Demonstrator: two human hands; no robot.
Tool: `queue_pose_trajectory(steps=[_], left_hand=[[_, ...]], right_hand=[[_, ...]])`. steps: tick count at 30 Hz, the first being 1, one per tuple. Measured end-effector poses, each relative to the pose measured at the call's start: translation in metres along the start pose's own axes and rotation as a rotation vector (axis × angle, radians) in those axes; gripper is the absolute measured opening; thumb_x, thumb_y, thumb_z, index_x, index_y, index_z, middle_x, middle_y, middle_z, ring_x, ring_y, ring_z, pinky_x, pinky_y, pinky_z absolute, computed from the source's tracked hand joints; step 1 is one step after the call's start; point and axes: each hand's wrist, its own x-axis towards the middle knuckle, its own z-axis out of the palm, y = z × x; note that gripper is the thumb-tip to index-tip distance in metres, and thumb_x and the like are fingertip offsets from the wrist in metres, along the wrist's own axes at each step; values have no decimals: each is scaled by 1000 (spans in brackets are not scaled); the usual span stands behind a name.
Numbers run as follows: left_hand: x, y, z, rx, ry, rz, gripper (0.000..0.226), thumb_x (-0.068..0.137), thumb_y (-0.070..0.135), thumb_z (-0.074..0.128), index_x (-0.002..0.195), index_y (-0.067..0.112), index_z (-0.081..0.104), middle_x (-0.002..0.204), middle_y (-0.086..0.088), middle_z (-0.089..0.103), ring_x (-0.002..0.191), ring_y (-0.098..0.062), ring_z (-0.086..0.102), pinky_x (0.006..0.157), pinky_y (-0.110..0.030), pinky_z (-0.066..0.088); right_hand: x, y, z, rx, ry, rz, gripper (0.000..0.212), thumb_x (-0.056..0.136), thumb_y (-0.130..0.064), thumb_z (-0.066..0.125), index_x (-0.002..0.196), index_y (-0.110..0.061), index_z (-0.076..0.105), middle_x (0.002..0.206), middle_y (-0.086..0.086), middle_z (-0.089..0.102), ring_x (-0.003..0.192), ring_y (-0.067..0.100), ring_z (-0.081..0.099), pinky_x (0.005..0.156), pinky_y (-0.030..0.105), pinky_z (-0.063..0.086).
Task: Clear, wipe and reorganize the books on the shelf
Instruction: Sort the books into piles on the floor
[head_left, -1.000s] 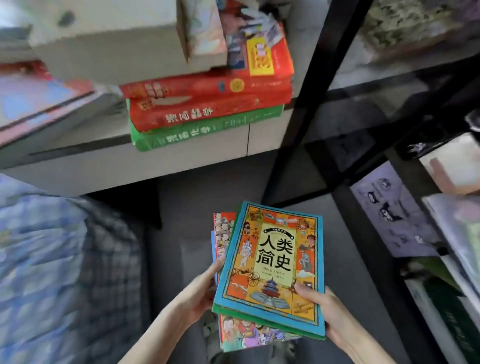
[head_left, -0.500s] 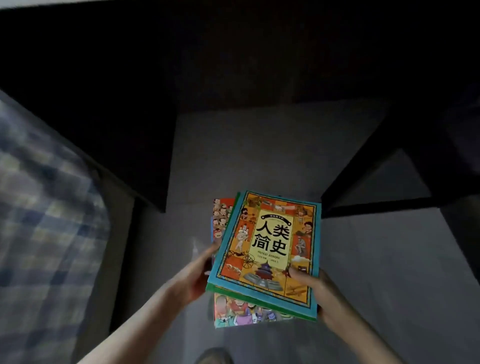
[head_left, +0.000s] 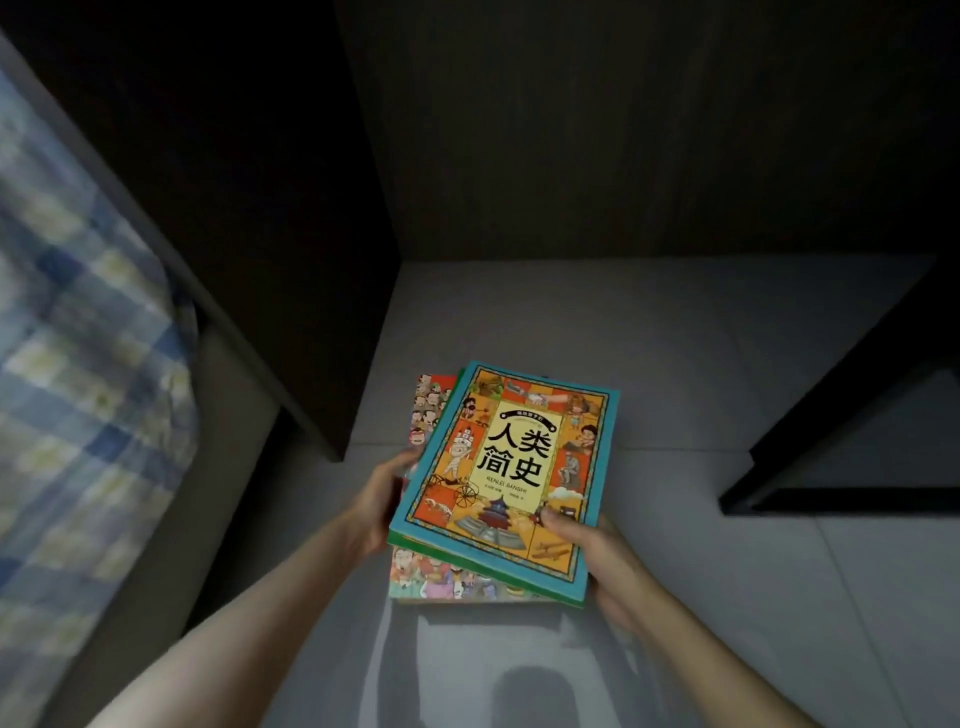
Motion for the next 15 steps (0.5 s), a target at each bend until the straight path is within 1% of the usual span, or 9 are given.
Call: queue_pose_trajectory(steps=[2,4,6,7,9,10,12,13,15], left_hand=[[6,0,0,65,47,-23,44,93,51,45,89,9,56,65,-8,66,58,-25,67,57,-32,57],[11,0,0,222,153,-5,48,94,54,44,81,10,58,65,-8,68,60,-25,67,66,-38,60],[17,4,-1,541,372,66,52,92,57,48,72,11,61,65,-9,68,63,-26,66,80,-46,57],[21,7,-1,632,418,88,51,93,55,48,71,10,61,62,-8,65,58,-24,63,79,-45,56],[21,13,4,635,404,72,49,96,50,46,74,8,60,57,-5,62,48,-17,58,64,-35,53],[19,13,6,632,384,48,48,97,48,44,80,7,61,63,-6,65,53,-19,61,62,-32,51],[19,10,8,644,344,53,44,99,43,43,96,5,63,86,-10,71,77,-26,68,74,-34,54],[19,9,9,629,334,81,40,99,40,44,101,4,63,91,-10,71,82,-28,68,79,-37,55],[19,5,12,634,345,138,33,98,32,46,98,4,64,81,-8,73,73,-27,68,75,-39,56]], right_hand=[[6,-3,0,-48,-7,17,28,90,-13,63,118,-17,63,108,3,73,100,23,69,96,47,50],[8,-6,0,-95,-25,55,26,90,-16,64,115,-18,64,106,1,73,100,21,69,96,43,50],[8,-12,-5,-135,-20,79,22,89,-14,64,111,-17,66,101,1,74,93,19,71,86,34,55],[7,-17,-9,-127,1,77,21,88,-11,65,109,-14,67,98,3,75,87,19,72,79,32,57],[0,-30,-19,-81,71,55,21,86,0,64,106,-4,67,90,10,75,74,21,73,66,32,60],[-7,-40,-25,-62,110,29,20,85,5,63,103,0,67,84,11,75,68,21,72,59,31,59],[-28,-61,-41,-87,180,-47,15,83,9,61,92,-1,67,73,9,74,58,18,70,49,26,55],[-40,-70,-50,-126,222,-98,15,82,10,62,87,-2,67,71,8,73,57,17,69,48,25,54],[-60,-86,-66,-240,303,-196,17,81,9,64,89,-6,69,77,9,75,64,21,71,59,32,58]])
